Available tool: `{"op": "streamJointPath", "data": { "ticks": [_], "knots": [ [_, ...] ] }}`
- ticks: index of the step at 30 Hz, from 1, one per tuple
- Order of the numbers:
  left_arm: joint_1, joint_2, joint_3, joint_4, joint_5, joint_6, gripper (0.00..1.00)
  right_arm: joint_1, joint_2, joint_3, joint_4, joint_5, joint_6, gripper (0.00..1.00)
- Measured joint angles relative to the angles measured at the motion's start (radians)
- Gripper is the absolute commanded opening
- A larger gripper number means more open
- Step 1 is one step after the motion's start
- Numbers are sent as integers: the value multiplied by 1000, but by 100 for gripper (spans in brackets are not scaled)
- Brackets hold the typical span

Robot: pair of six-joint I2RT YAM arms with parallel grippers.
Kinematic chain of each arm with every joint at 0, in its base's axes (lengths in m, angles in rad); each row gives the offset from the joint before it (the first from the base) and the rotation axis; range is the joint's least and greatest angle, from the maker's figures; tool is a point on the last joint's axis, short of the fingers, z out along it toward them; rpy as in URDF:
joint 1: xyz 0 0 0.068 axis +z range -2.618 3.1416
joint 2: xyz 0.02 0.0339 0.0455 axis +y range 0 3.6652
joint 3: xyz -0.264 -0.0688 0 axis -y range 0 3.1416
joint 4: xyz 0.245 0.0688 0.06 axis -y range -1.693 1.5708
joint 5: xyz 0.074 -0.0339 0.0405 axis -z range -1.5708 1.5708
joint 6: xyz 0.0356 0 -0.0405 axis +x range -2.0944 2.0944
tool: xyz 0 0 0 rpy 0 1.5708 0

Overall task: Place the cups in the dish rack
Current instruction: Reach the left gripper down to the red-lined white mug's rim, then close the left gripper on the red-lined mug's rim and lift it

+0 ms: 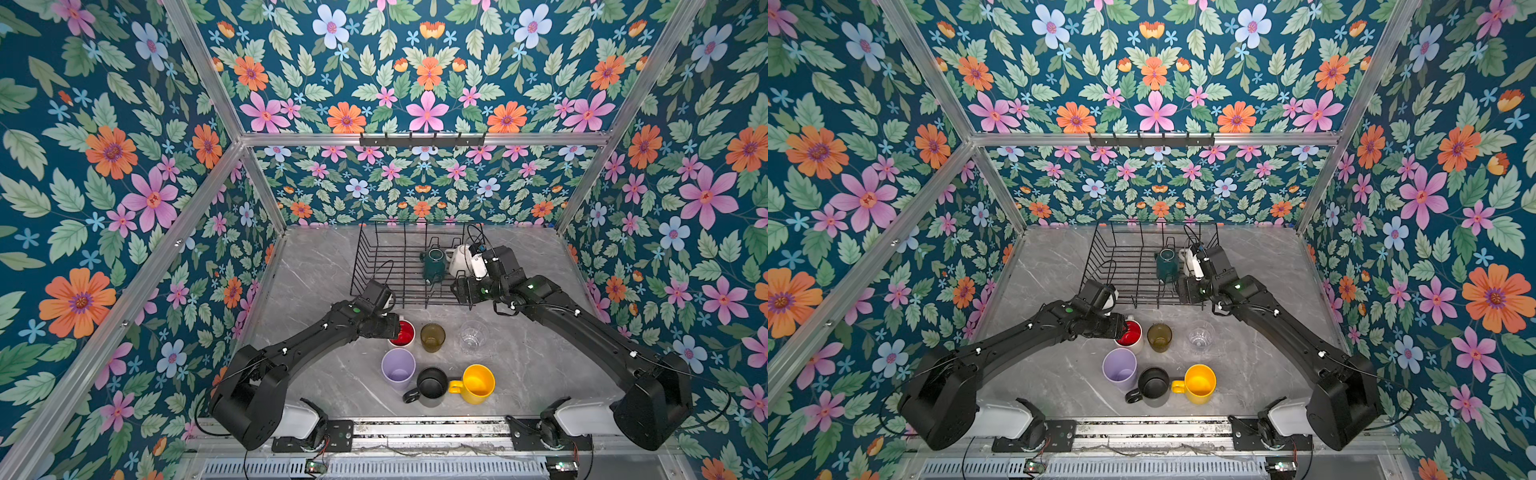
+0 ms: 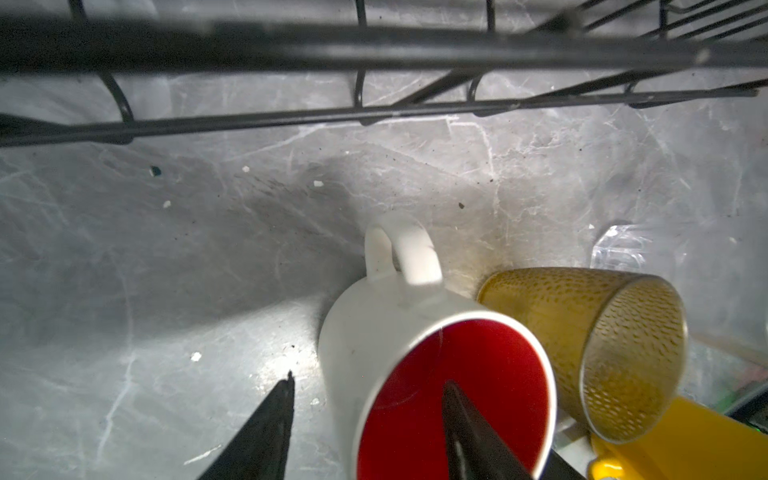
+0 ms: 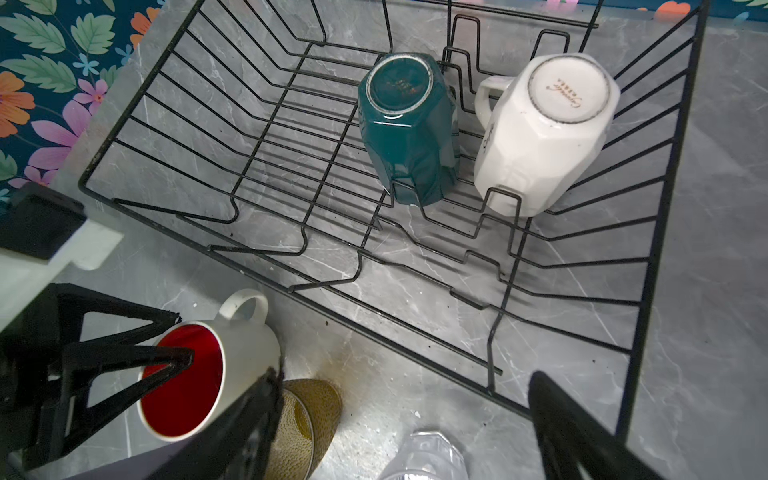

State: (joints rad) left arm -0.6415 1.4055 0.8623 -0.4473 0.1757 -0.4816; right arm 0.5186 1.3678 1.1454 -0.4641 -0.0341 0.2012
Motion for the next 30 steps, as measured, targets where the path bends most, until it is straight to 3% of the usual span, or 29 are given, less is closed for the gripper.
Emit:
{"op": "streamJointPath", "data": {
  "ticks": [14,30],
  "knots": [
    [-13,82,8,40,-20,-14,38,0,4,-17,3,4,-4,92],
    [-13,83,10,45,-27,-35,0,0,4,-23,18,11,-14,92]
  ]
}}
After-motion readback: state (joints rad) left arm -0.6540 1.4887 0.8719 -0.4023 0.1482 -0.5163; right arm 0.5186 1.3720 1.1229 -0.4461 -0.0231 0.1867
